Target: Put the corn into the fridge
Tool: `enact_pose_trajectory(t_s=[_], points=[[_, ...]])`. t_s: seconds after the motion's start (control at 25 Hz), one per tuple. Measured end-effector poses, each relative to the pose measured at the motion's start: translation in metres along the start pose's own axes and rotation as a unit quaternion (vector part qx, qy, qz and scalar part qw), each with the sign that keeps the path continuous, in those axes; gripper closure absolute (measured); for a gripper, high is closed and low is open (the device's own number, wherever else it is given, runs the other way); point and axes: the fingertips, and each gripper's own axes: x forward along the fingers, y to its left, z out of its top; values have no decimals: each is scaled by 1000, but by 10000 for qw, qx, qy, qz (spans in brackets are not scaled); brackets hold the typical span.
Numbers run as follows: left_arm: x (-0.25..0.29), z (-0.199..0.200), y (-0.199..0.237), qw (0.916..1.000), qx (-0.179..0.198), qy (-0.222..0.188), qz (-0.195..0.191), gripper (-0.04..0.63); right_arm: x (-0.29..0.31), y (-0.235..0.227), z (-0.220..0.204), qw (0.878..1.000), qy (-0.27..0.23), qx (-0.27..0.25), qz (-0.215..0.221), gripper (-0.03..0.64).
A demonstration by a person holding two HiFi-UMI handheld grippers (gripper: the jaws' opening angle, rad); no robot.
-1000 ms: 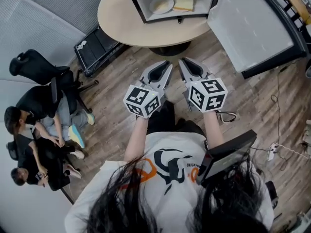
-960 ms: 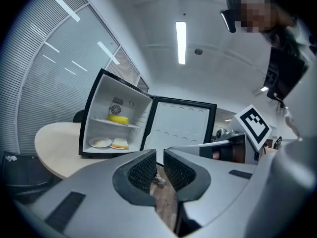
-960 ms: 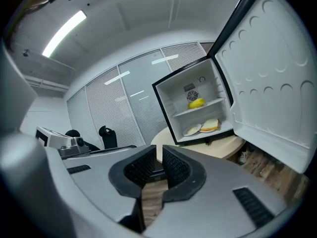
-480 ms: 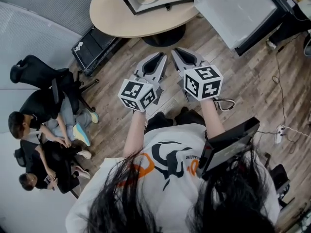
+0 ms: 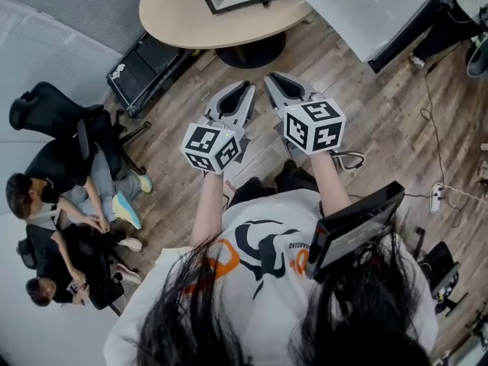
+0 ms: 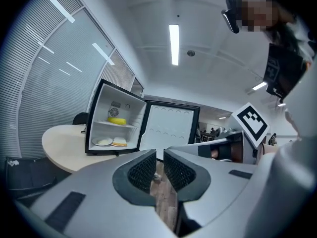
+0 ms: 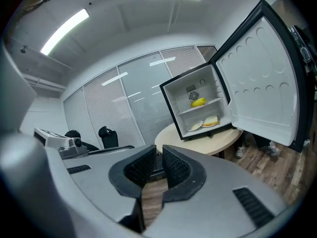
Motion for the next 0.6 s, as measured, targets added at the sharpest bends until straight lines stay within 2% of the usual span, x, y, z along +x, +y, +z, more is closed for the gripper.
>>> enact_pose_trajectory(t_s=[0.32, 0.6], points=[[-50, 4, 9, 9999, -14, -134, 17, 552, -4, 45, -11, 10000, -11, -38, -40, 569], [-70, 10, 23, 9997, -20, -240, -36, 552, 6, 72, -12, 10000, -32, -59, -30, 569]])
